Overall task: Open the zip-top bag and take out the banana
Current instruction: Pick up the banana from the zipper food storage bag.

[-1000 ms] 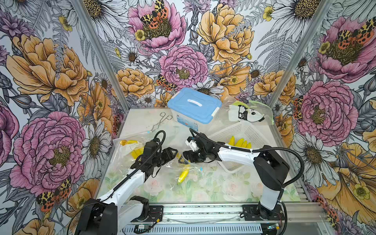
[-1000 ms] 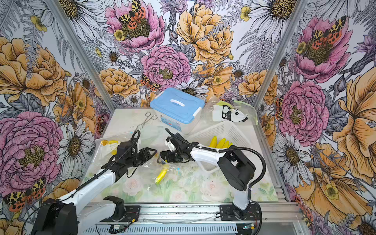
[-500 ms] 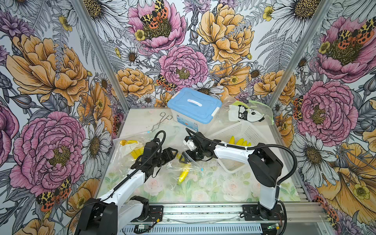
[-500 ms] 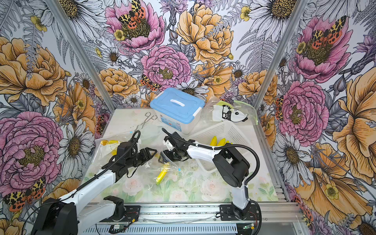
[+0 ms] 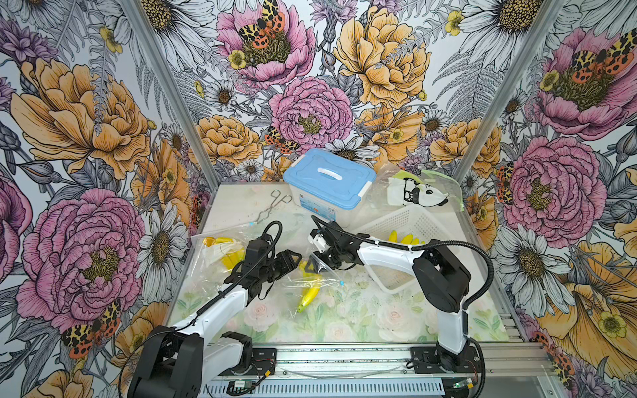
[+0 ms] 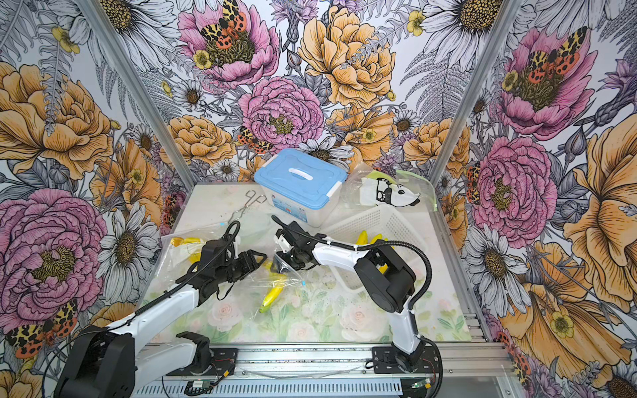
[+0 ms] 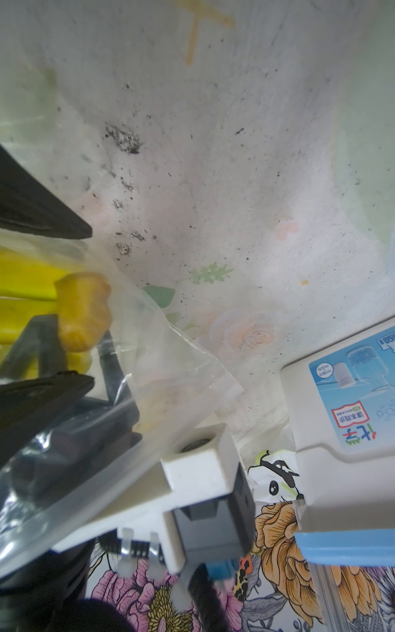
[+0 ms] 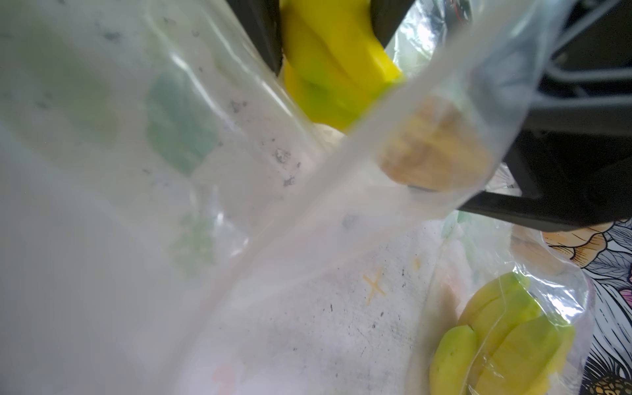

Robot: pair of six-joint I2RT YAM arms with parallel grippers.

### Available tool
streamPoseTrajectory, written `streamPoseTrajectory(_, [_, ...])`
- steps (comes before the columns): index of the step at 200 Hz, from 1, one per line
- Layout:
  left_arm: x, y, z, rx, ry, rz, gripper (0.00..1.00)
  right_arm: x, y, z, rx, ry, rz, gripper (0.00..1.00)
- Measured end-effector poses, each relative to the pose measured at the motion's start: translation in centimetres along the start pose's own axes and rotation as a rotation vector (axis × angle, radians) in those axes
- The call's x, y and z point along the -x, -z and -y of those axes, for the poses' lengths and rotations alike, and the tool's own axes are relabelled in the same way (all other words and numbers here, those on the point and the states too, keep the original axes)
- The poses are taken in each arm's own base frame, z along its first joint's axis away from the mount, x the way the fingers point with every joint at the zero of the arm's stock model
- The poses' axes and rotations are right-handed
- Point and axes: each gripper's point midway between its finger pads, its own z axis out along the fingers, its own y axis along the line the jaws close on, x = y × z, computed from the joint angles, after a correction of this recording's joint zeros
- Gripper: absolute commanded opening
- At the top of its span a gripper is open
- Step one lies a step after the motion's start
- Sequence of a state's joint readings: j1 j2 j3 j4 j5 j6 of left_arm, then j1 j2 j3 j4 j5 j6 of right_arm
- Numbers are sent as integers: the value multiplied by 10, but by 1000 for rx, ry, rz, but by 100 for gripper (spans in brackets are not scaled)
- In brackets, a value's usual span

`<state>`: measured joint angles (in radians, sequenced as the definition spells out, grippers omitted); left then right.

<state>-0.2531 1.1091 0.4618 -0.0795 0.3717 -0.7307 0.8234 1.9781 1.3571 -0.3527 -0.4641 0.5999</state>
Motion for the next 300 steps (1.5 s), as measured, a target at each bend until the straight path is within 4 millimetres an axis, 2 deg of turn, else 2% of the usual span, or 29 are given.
streamPoseTrajectory(39, [20,20,-7,11,28,55,71,2,2,5,-6,-10,4,19])
streamPoseTrajectory(70, [33,34,6,-2,-33,76,71,-1,7,8,-9,-6,5,19])
streamPoseTrajectory(121, [17,35,17,-47,-150,-4,70,11,31,7,5,-4,53,19])
streamPoseTrajectory(157, [8,29,40,-76,-277,-88,63,18,41,7,12,-1,77,19])
streamPoseTrajectory(177, [6,27,49,-91,-320,-109,56,18,42,7,15,-1,79,18])
streamPoseTrajectory(199, [2,25,48,-90,-331,-130,41,17,44,5,18,5,79,18])
streamPoseTrajectory(234, [-5,14,46,-73,-328,-187,0,17,44,5,21,16,78,18])
streamPoseTrajectory(300, [15,6,37,27,-156,-124,0,17,56,10,-2,13,108,18])
